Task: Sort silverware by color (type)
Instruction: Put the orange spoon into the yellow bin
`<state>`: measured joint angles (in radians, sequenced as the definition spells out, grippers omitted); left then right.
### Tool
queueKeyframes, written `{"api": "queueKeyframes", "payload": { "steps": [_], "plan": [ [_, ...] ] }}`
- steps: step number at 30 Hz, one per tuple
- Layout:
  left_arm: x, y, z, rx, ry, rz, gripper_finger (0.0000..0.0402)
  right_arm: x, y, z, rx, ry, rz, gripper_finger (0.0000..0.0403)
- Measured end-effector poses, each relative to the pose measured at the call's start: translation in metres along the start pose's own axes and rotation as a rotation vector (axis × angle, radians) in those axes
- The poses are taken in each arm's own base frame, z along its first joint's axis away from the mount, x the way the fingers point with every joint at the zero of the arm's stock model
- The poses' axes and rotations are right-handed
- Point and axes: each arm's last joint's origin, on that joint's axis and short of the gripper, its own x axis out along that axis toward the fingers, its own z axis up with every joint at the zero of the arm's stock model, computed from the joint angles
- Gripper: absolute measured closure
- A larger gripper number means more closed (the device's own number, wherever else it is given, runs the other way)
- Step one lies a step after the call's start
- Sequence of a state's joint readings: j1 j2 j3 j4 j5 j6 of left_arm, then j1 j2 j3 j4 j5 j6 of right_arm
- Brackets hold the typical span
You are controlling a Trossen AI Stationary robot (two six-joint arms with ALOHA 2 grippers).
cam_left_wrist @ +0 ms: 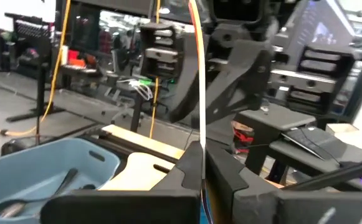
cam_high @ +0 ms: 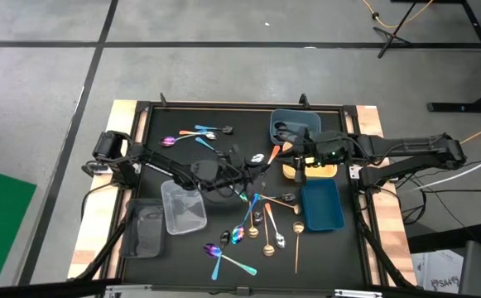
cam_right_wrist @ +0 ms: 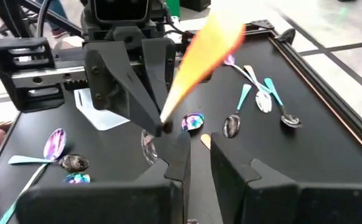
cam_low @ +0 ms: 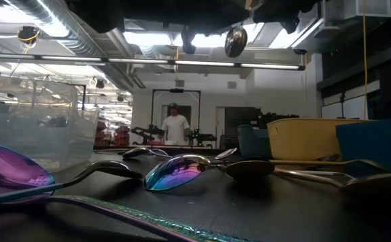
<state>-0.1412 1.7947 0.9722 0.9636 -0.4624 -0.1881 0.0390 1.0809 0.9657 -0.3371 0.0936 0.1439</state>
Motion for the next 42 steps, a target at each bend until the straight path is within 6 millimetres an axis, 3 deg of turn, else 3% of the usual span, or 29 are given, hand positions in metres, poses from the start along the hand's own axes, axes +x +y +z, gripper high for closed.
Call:
{"api": "queueKeyframes", "payload": {
  "steps": [9,26,33,42],
  "plan": [
    [0.0,-0.002,0.002,0.033,-0.012,-0.044,0.0401,0.0,0.005,0.008,-0.023,-0.075,0.148,0.0352],
    [-0.001,-0.003,0.001,0.035,-0.01,-0.048,0.0401,-0.001,0.006,0.016,-0.022,-0.152,0.159,0.0352],
    [-0.001,-0.004,0.001,0.036,-0.008,-0.048,0.0401,-0.001,0.006,0.016,-0.021,-0.152,0.16,0.0394],
    [0.0,-0.001,0.001,0.039,-0.006,-0.039,0.0396,-0.001,0.006,0.016,-0.021,-0.152,0.159,0.04]
  ]
}}
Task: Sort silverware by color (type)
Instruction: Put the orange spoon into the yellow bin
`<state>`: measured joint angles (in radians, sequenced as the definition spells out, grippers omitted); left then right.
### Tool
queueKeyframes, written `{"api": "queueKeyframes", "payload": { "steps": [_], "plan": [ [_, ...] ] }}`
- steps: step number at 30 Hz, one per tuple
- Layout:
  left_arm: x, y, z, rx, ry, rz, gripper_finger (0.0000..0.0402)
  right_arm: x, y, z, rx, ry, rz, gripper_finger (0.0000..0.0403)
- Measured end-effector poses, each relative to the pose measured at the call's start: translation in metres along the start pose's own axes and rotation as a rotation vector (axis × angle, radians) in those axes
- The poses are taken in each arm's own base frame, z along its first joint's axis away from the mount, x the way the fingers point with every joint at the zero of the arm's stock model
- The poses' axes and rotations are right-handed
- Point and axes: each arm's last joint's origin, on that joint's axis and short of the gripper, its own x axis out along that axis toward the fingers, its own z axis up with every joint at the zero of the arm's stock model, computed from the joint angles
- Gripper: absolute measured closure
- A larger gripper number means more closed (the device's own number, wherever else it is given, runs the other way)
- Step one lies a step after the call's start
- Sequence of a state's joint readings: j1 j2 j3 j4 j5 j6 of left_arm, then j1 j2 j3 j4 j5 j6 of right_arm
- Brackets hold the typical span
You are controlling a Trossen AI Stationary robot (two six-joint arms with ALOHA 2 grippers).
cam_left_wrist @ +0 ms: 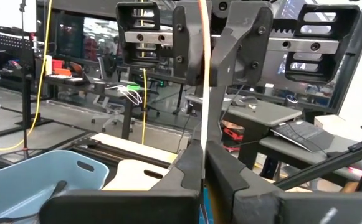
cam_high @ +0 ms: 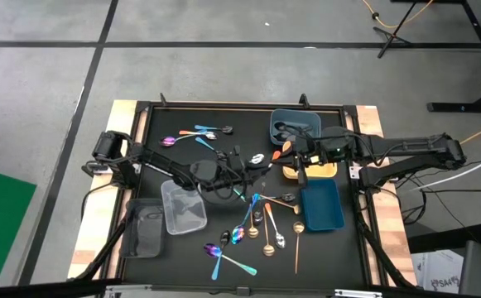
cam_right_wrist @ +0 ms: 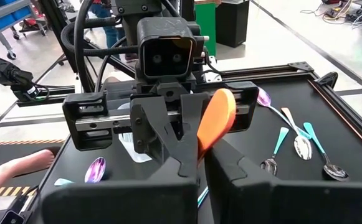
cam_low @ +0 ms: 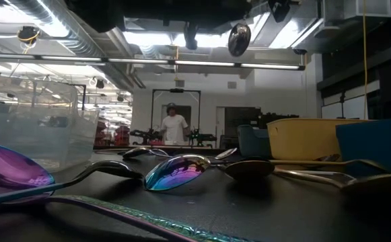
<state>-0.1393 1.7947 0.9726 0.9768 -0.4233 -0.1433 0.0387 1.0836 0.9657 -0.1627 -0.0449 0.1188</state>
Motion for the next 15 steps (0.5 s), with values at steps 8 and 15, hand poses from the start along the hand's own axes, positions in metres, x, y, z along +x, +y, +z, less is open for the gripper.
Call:
{"api": "queueKeyframes", "payload": {
  "steps": [8,15],
  "plan": [
    [0.0006,0.0023,0.0003,-0.004,-0.004,0.03,0.0363,0.0,-0.0007,0.0002,-0.003,-0.004,-0.025,0.0402],
    [0.0006,0.0027,0.0002,-0.004,-0.005,0.043,0.0338,-0.0006,-0.0017,-0.0002,-0.003,-0.001,-0.06,0.0402]
  ]
}}
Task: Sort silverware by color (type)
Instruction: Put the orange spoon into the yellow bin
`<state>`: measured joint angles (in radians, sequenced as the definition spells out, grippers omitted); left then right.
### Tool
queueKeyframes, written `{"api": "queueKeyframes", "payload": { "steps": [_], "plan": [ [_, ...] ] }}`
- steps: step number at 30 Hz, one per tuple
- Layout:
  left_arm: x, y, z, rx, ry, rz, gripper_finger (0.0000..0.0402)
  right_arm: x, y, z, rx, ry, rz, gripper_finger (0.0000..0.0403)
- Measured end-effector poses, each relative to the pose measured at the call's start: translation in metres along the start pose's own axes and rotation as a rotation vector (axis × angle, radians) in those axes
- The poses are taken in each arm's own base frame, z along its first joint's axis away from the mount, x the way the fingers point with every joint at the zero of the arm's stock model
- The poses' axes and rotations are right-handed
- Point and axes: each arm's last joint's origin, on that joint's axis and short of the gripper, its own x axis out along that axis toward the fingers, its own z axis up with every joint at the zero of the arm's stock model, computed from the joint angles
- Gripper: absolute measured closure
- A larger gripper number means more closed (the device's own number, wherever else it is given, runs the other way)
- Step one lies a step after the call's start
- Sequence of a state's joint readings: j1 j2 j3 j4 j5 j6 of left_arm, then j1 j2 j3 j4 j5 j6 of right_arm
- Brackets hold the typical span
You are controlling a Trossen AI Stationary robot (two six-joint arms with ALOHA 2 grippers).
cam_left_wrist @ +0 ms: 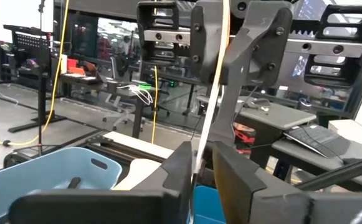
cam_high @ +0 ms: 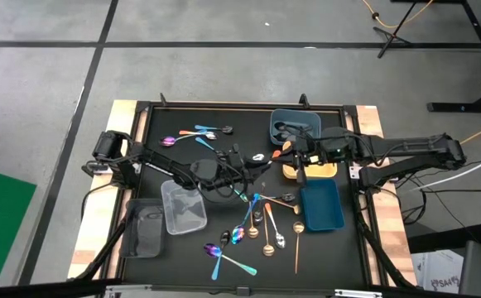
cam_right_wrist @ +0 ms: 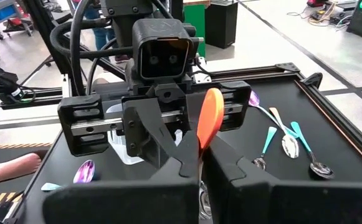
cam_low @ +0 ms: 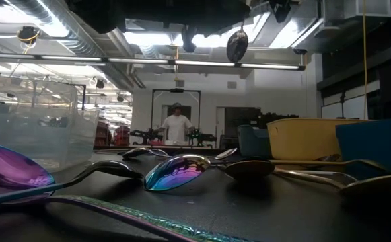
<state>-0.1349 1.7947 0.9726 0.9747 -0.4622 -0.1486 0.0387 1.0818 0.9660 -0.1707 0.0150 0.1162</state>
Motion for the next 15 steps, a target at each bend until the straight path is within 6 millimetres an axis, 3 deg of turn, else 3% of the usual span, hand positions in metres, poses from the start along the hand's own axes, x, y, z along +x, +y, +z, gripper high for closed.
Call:
{"api": "queueKeyframes", "payload": {
  "steps": [8,15],
  "plan": [
    [0.0,0.0,-0.002,0.01,0.023,0.003,0.0297,-0.014,-0.001,-0.001,0.0,0.038,-0.021,0.0403],
    [0.0,0.001,-0.005,0.022,0.048,0.006,0.0272,-0.042,-0.006,-0.01,-0.012,0.14,-0.156,0.0403]
  ]
}}
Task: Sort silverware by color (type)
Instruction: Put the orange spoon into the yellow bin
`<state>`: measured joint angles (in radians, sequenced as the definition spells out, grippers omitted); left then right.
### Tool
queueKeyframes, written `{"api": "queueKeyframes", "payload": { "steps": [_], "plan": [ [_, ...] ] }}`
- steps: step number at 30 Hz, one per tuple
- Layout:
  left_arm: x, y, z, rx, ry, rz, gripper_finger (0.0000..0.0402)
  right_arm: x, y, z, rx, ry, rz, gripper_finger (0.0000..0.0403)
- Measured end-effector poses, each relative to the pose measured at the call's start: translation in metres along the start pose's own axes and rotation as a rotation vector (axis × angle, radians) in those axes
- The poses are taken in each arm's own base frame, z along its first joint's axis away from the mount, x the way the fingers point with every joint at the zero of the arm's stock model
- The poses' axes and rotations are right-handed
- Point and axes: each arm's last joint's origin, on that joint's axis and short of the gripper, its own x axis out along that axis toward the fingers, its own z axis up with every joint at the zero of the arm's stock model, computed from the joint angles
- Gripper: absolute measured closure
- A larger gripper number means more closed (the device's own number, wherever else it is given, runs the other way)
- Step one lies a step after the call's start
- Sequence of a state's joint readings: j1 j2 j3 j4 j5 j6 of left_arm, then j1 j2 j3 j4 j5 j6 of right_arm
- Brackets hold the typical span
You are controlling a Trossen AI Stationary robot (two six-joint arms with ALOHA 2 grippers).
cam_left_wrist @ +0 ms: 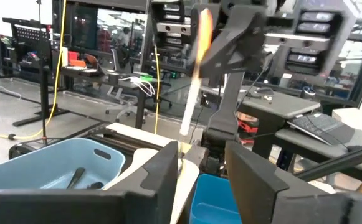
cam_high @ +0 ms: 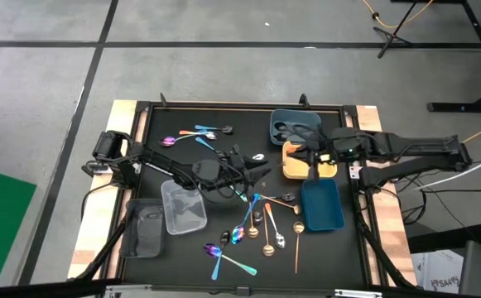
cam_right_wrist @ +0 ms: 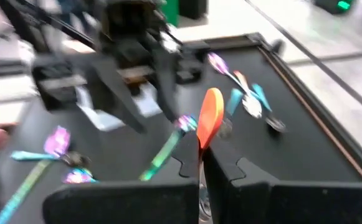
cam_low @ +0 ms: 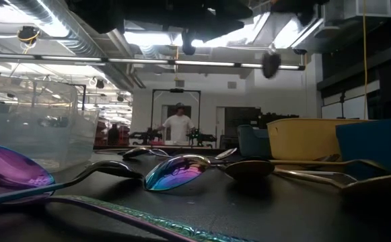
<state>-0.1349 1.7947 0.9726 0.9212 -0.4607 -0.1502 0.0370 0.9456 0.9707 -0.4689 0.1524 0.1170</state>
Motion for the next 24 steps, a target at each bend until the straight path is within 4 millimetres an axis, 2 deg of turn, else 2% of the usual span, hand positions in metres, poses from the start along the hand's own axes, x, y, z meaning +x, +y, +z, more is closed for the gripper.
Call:
{"api": "queueKeyframes", "payload": {
  "steps": [4,9,14,24],
  "plan": [
    [0.0,0.0,-0.002,0.011,0.023,0.003,0.0268,-0.01,-0.006,-0.013,-0.024,0.11,-0.121,0.0403],
    [0.0,0.0,-0.002,0.011,0.023,0.003,0.0269,-0.014,-0.012,-0.031,-0.046,0.284,-0.268,0.0403],
    [0.0,0.0,-0.002,0.011,0.023,0.001,0.0267,-0.007,-0.013,-0.042,-0.066,0.42,-0.32,0.0403],
    [0.0,0.0,-0.003,0.013,0.027,0.002,0.0266,0.018,-0.011,-0.052,-0.112,0.56,-0.336,0.0403]
  ]
}}
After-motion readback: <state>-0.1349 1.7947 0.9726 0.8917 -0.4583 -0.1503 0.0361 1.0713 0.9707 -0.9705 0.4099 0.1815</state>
